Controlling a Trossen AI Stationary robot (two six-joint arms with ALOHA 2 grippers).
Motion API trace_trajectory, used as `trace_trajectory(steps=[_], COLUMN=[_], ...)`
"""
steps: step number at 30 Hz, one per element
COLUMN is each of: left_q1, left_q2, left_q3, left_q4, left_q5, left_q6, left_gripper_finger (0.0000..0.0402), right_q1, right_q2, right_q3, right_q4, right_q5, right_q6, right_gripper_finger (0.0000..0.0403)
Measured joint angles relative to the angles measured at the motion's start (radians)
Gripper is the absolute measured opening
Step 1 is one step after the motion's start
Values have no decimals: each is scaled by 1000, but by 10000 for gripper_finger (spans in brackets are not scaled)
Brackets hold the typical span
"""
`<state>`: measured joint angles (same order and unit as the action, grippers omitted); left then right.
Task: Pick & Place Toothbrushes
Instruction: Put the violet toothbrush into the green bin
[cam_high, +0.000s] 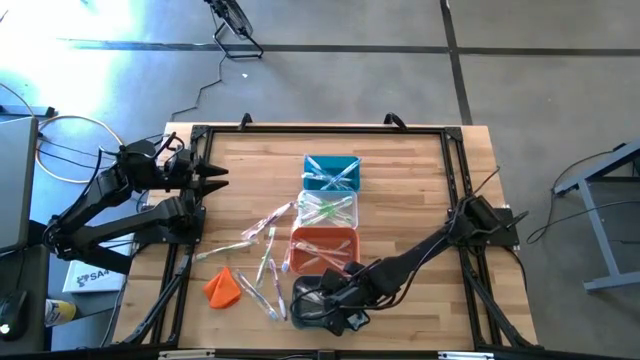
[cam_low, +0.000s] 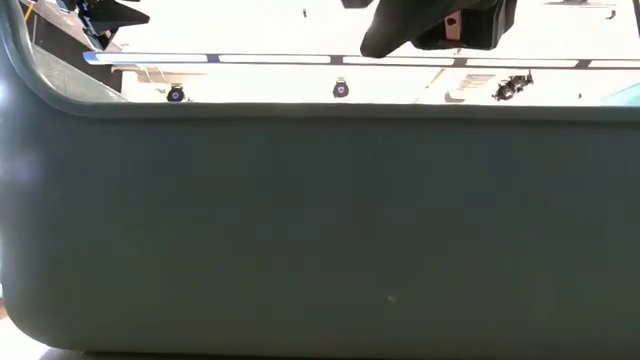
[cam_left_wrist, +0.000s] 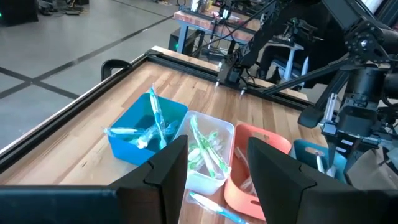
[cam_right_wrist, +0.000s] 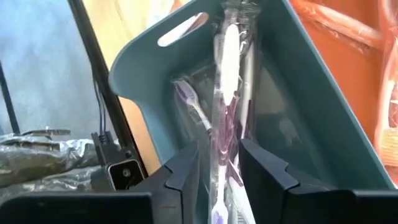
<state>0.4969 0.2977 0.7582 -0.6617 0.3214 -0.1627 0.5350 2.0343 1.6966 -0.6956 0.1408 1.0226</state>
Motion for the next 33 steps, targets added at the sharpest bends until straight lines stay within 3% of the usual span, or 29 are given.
trace_trajectory(steps=[11, 19, 23, 33], left_q1=[0, 0, 0, 0], left_q2=[0, 0, 0, 0], left_q3=[0, 0, 0, 0], left_q4=[0, 1, 0, 1], left_q5=[-3, -2, -2, 1], left_q6=[-26, -74, -114, -140], left_gripper_finger=[162, 162, 162, 162], right_q1=[-91, -150, -170, -190], right_q2=[-1, -27, -82, -303], right_q3=[0, 0, 0, 0], right_q4=[86, 204, 193, 201], right_q5=[-245, -324, -292, -64], right_q6=[-50, -162, -212, -342], right_gripper_finger=[62, 6, 3, 2])
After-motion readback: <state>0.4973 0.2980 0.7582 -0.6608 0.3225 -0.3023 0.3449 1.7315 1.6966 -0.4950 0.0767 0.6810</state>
